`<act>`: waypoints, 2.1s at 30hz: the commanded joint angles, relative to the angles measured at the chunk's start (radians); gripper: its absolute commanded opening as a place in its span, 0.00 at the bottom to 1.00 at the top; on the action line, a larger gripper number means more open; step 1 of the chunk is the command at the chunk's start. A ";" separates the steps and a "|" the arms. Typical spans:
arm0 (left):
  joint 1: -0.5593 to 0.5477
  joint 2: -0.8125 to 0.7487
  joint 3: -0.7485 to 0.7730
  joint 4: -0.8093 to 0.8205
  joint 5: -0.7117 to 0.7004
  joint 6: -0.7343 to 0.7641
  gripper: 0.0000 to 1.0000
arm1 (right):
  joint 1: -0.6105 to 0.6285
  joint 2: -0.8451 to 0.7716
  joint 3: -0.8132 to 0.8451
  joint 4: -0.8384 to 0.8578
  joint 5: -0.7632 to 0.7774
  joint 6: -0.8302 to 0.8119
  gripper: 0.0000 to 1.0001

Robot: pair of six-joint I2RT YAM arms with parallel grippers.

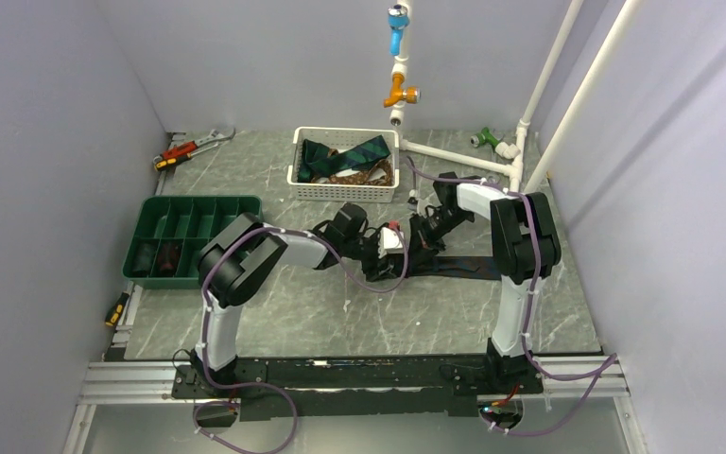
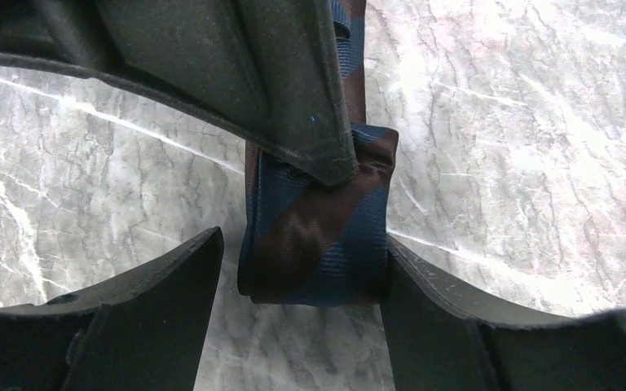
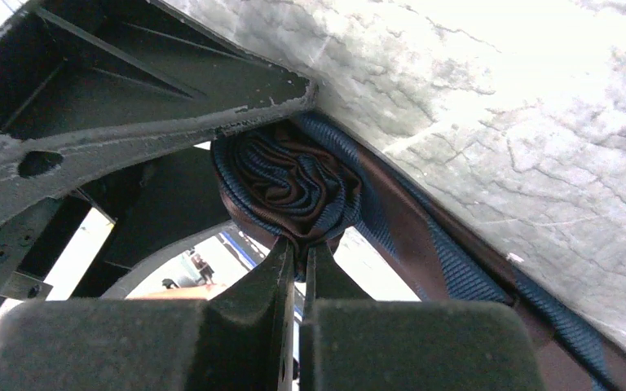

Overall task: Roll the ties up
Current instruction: Roll the tie at the center of the board.

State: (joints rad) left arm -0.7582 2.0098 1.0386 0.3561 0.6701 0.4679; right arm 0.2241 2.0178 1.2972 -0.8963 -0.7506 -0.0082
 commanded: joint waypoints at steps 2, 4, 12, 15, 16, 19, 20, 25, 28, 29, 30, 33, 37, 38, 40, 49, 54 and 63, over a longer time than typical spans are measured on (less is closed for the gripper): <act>0.007 0.067 0.024 -0.026 0.054 -0.015 0.74 | -0.002 0.076 -0.003 0.096 0.288 -0.059 0.00; 0.006 0.077 0.032 0.012 0.075 -0.033 0.75 | -0.006 0.081 -0.001 0.103 0.319 -0.059 0.00; 0.000 0.102 0.023 0.156 0.121 -0.129 0.76 | -0.013 0.085 -0.011 0.125 0.438 -0.046 0.00; -0.010 0.123 0.040 0.178 0.110 -0.166 0.75 | -0.012 0.095 -0.001 0.126 0.438 -0.033 0.00; -0.015 0.129 0.045 0.190 0.108 -0.178 0.75 | -0.012 0.100 0.005 0.124 0.436 -0.033 0.00; -0.030 0.136 0.055 0.226 0.096 -0.196 0.76 | -0.011 0.113 0.016 0.121 0.430 -0.036 0.00; -0.034 0.143 0.063 0.227 0.097 -0.200 0.77 | -0.011 0.115 0.018 0.119 0.429 -0.036 0.00; -0.049 0.181 0.108 0.228 0.100 -0.216 0.79 | -0.009 0.127 0.027 0.121 0.416 -0.032 0.00; -0.050 0.196 0.118 0.239 0.096 -0.239 0.79 | -0.005 0.133 0.033 0.130 0.402 -0.025 0.00; -0.049 0.200 0.120 0.239 0.097 -0.244 0.79 | -0.002 0.136 0.035 0.134 0.398 -0.019 0.00; -0.051 0.201 0.119 0.236 0.096 -0.244 0.79 | 0.000 0.140 0.038 0.137 0.391 -0.016 0.00; -0.054 0.201 0.105 0.234 0.091 -0.242 0.78 | 0.006 0.157 0.050 0.145 0.369 -0.007 0.00; -0.054 0.202 0.096 0.195 0.009 -0.231 0.70 | 0.019 0.167 0.060 0.155 0.314 -0.001 0.00; -0.052 0.200 0.090 0.188 -0.008 -0.223 0.69 | 0.027 0.167 0.062 0.158 0.305 0.001 0.00; -0.047 0.187 0.077 0.174 -0.023 -0.215 0.68 | 0.039 0.157 0.053 0.181 0.275 0.006 0.00; -0.023 0.111 -0.058 0.210 0.077 -0.203 0.82 | 0.078 0.175 0.042 0.208 0.273 0.051 0.00; -0.020 0.126 -0.056 0.185 0.019 -0.202 0.68 | 0.080 0.174 0.041 0.206 0.253 0.046 0.00; 0.034 0.066 -0.161 0.206 0.017 -0.149 0.73 | 0.083 0.179 0.035 0.217 0.232 0.033 0.00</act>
State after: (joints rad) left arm -0.7563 2.0724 0.9333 0.7040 0.7300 0.2867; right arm 0.2859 2.1193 1.3674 -0.9329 -0.6678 0.0559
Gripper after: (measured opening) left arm 0.729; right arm 0.038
